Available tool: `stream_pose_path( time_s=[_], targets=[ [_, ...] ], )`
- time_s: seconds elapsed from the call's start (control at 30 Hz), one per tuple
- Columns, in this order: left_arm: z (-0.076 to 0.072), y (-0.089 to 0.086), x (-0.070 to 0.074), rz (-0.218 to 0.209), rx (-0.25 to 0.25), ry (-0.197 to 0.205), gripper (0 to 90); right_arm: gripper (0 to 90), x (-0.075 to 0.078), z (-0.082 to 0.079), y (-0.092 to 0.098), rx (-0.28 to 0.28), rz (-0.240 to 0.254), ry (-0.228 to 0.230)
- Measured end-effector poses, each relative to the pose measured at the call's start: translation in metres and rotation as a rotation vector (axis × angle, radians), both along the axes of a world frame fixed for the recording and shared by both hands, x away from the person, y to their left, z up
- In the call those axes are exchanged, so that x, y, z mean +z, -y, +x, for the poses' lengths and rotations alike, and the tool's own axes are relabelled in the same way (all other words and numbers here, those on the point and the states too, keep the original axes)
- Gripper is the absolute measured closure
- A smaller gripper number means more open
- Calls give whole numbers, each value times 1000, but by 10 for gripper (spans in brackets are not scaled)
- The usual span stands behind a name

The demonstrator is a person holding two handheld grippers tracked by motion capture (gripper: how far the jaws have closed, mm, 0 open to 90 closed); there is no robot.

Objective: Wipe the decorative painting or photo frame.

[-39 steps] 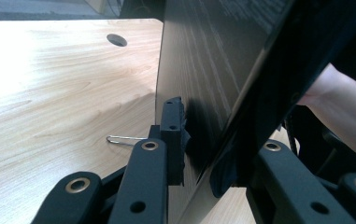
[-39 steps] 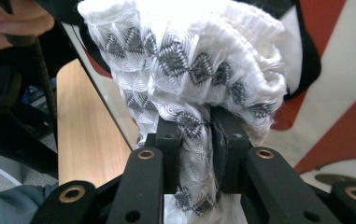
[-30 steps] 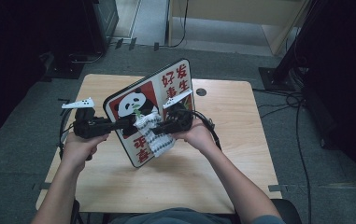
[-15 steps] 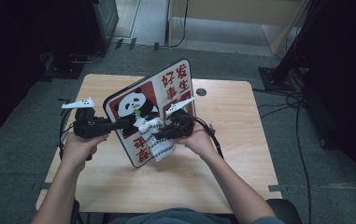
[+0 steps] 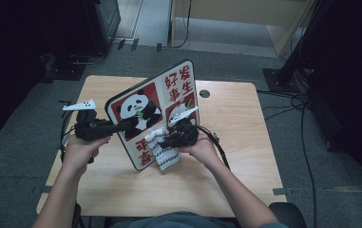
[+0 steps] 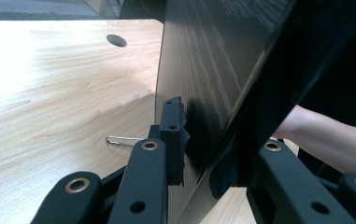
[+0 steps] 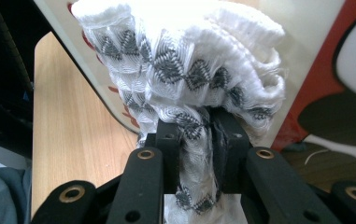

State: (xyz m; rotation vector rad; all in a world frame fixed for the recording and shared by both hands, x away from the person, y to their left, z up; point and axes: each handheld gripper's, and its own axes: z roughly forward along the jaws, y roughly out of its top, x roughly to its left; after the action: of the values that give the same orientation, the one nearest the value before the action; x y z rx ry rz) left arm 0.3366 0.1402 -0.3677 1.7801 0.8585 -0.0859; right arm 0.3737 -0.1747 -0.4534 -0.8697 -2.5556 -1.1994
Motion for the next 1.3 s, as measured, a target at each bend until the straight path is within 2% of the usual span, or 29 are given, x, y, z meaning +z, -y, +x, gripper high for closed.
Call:
stream_pose_path(
  time_s=[0.33,0.5,0.7,0.8,0.93,1.1,1.3],
  targets=[
    [0,0,0,-1,-2,-2,746,758,-16,-2,3,2,-16,-15],
    [0,0,0,-3,0,-6,745,759,-26,-1,5,-2,-18,-49],
    [0,0,0,2,3,-2,744,765,-22,-1,5,2,-39,-46],
    [0,0,0,2,4,-5,743,769,-15,-2,5,-5,-42,-51],
    [0,1,1,5,8,-4,742,770,-1,-2,7,-12,-17,-30],
    [0,0,2,-5,14,-5,721,770,25,-2,4,-9,15,-6],
    [-2,-3,5,-4,13,2,716,770,61,0,-9,18,25,47]
  ],
)
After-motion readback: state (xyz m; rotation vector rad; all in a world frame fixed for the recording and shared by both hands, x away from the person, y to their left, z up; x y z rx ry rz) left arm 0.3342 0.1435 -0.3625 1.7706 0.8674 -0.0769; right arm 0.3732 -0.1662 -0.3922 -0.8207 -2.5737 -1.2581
